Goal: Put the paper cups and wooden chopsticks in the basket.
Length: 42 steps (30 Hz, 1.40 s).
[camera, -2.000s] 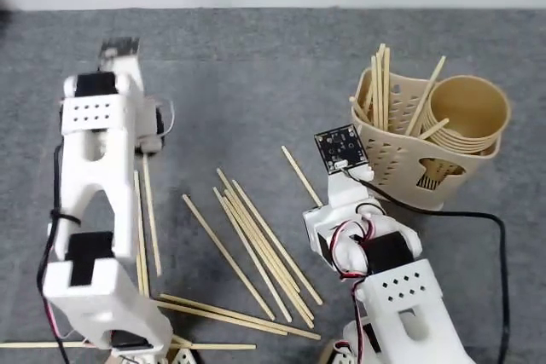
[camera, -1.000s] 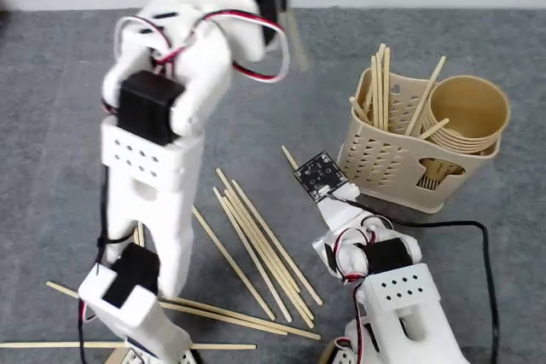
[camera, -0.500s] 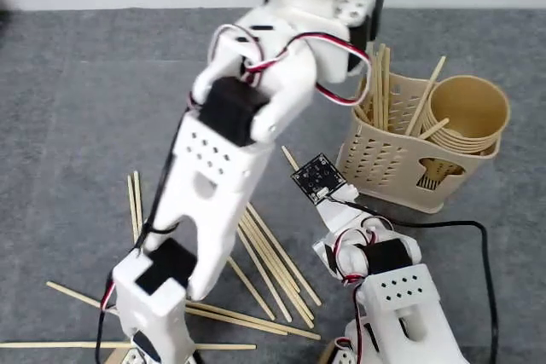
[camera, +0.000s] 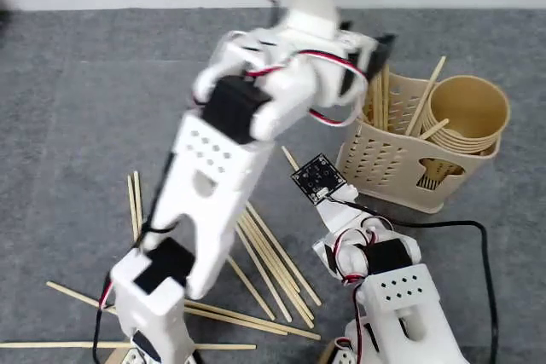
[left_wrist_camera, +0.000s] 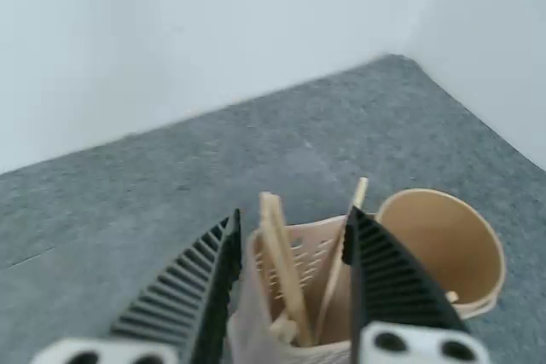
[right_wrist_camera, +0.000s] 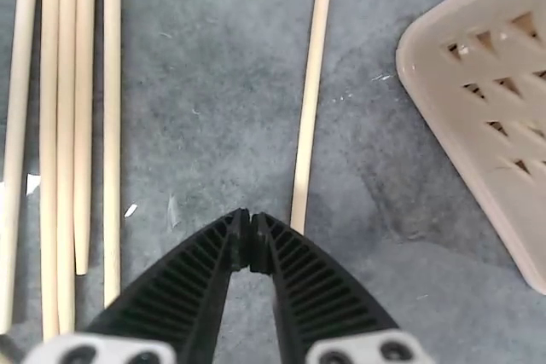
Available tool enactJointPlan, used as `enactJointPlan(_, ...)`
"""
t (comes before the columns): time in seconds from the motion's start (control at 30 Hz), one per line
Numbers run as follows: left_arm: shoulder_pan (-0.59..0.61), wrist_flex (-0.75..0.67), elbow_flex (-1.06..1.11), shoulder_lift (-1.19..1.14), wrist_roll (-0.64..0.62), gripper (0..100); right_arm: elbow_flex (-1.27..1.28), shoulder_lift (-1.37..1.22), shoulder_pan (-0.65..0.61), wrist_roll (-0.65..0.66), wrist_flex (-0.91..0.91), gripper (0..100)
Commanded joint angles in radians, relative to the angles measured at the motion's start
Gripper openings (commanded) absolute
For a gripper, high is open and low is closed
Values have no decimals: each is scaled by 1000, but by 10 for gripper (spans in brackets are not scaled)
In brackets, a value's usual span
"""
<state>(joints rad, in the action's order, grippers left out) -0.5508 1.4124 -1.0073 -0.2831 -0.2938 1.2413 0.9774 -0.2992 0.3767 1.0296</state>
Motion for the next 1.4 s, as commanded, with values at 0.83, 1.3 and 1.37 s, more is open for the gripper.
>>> enactJointPlan(0.83, 868, 285, 851, 818, 244, 15, -333, -25, -280, -318, 102, 103)
enactJointPlan(1.3, 994, -40, 1586, 1143, 267, 15, -644, -659, -450, -356, 107, 186)
enactJointPlan(1.37, 994, -66, 1647, 1185, 267, 15, -690, -737, -458, -358, 107, 186)
